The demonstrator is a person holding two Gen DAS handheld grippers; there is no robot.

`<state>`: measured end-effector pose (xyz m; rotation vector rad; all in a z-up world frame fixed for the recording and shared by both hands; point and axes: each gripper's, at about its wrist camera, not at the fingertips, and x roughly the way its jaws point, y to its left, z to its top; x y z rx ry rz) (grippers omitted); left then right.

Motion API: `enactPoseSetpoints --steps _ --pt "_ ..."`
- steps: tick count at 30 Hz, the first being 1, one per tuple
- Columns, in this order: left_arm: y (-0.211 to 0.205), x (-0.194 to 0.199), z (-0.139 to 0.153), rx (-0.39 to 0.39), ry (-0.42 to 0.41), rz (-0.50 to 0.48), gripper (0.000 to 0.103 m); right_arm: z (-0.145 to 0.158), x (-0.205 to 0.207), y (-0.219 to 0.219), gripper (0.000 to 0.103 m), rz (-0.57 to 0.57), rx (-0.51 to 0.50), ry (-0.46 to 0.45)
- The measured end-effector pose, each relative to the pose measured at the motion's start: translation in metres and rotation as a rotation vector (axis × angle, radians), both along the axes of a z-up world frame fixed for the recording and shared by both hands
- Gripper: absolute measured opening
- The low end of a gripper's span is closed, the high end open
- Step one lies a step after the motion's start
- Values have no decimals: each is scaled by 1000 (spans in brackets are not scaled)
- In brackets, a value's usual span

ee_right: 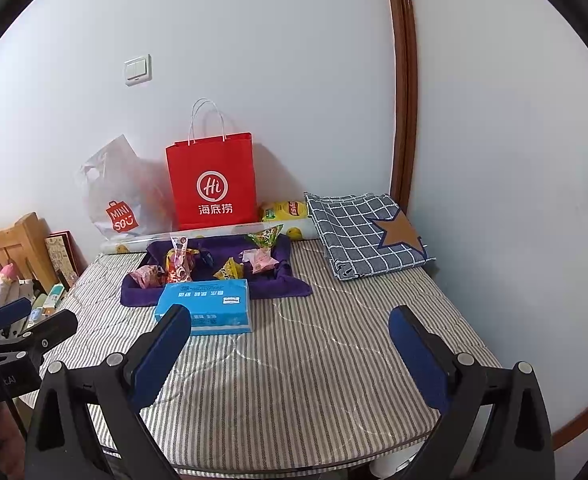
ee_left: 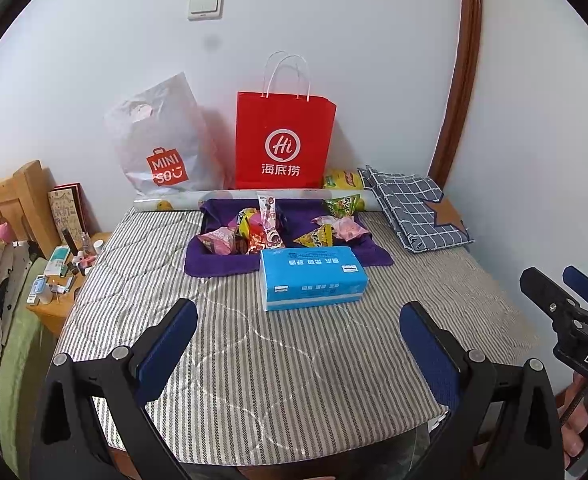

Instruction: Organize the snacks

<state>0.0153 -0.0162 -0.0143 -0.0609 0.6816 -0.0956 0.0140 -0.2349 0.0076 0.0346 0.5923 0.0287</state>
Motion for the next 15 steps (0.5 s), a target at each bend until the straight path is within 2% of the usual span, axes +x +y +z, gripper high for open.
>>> enactPoseSetpoints --steps 15 --pt "-5 -1 0 -4 4 -9 100 -2 -3 -5 100 -9 6 1"
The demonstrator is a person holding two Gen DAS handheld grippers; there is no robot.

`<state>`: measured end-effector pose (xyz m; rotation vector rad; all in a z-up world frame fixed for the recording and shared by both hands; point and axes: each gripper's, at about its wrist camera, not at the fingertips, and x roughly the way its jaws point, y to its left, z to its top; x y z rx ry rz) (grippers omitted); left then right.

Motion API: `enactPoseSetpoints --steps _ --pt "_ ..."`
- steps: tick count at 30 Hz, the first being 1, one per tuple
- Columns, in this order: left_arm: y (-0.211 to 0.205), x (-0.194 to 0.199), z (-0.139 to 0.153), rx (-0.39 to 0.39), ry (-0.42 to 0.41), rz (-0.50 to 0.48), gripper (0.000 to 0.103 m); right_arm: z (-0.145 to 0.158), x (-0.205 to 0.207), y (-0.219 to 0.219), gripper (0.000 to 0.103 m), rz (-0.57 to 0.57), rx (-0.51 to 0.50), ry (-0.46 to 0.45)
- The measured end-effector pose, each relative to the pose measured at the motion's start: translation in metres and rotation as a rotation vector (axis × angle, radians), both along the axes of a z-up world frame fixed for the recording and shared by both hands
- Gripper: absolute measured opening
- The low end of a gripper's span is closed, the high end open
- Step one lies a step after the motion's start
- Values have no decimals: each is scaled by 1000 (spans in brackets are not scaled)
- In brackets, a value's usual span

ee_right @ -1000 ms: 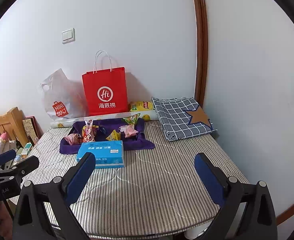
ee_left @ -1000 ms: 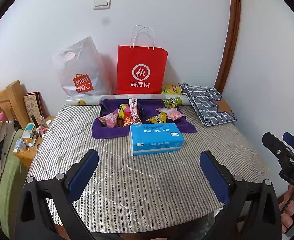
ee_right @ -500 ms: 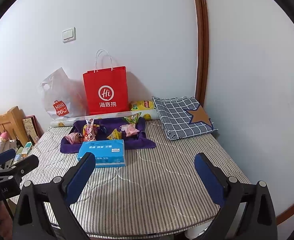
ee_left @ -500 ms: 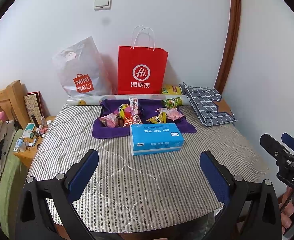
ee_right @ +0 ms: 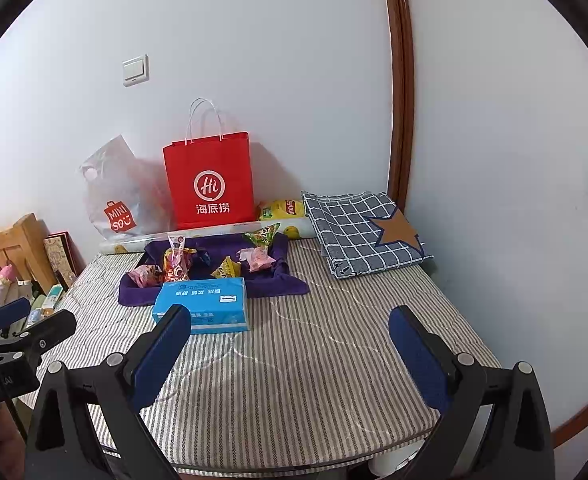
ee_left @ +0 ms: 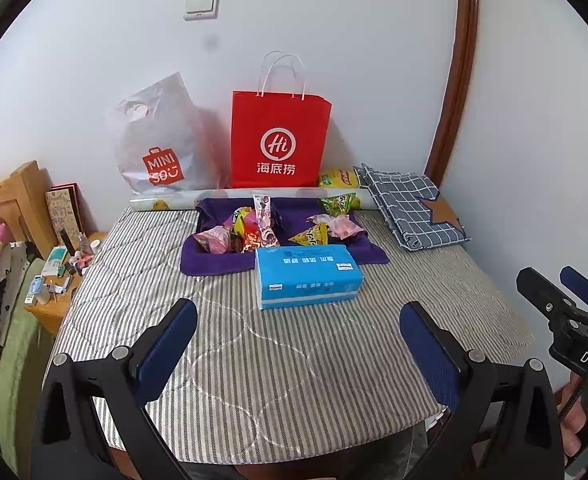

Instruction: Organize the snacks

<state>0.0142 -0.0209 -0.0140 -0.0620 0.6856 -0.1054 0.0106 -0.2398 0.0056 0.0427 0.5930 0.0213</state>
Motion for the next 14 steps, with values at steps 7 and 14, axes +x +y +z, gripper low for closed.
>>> enactPoseSetpoints --steps 7,14 --pt "-1 0 0 -1 -1 1 100 0 0 1 100 1 -1 2" --pt "0 0 0 -4 -4 7 102 0 -2 1 100 7 -3 -1"
